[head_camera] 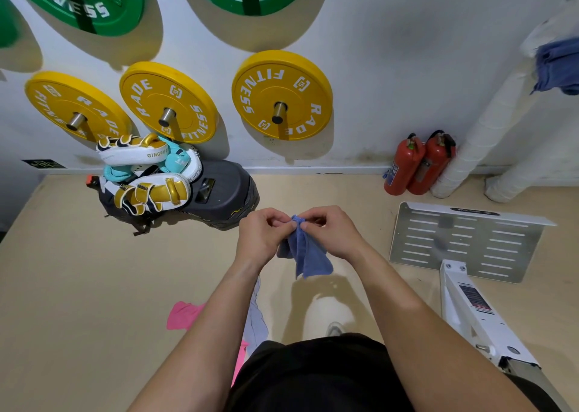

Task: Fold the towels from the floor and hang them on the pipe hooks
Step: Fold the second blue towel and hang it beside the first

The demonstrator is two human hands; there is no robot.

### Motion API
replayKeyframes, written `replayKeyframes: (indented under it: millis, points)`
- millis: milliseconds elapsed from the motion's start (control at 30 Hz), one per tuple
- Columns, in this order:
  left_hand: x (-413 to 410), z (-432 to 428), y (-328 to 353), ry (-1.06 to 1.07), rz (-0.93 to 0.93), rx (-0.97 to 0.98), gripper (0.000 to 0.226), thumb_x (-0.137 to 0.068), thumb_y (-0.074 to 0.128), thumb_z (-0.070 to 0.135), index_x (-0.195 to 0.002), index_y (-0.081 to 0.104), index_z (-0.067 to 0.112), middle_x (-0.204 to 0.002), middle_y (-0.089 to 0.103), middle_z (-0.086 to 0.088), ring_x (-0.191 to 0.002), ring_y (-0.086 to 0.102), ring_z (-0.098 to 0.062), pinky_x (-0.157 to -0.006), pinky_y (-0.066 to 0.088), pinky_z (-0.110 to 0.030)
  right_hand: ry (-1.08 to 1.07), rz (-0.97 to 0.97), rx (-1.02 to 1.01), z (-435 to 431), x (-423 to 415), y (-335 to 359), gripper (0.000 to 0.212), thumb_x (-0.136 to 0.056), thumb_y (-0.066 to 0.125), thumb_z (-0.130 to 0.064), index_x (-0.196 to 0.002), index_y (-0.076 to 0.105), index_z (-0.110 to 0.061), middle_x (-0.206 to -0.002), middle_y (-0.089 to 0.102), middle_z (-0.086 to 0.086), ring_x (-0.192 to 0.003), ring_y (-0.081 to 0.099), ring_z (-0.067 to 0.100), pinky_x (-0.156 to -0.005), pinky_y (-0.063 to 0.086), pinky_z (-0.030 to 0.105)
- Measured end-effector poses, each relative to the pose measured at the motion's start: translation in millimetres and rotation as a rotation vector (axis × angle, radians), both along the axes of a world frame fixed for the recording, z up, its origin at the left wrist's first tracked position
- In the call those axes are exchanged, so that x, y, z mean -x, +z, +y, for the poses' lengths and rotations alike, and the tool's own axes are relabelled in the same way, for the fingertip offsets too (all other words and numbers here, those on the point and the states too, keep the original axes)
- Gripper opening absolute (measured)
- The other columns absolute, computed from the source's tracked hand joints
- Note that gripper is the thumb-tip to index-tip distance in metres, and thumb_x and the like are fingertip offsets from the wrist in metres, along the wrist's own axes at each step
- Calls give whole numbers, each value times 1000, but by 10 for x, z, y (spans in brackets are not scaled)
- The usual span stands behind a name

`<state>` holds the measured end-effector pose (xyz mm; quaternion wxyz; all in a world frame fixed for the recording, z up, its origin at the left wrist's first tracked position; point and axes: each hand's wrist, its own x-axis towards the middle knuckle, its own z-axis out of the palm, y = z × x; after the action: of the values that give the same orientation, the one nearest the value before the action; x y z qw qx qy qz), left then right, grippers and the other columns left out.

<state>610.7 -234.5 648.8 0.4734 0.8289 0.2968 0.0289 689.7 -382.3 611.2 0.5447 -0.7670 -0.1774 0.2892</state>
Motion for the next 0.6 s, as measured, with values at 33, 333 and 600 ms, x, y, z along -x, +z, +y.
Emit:
replayKeyframes:
  millis: [33,333,600]
  points:
    - [0,6,-6,-5,5,-8,7,-77,82,21,-75,75,19,-57,65,10,-55,59,0,-53,44,-12,4,2,-5,-3,6,15,16,-90,65,-21,-94,78,-29,-90,75,-14,-87,67,3,-80,52,23]
    - [52,8,13,-73,20,7,9,-80,81,21,-76,76,15,-57,69,-3,-52,59,-7,-55,51,-24,64,-11,-8,-53,59,111,11,-88,67,-31,-88,78,-34,-87,75,-15,-85,67,12,-82,56,30]
    - [121,62,-32,-108,-27,13,3,-89,72,24,-89,72,21,-67,67,2,-53,54,-5,-57,47,-19,37,-8,-5,-73,96,221,23,-87,56,-16,-75,72,-28,-82,71,-10,-76,61,5,-75,50,28]
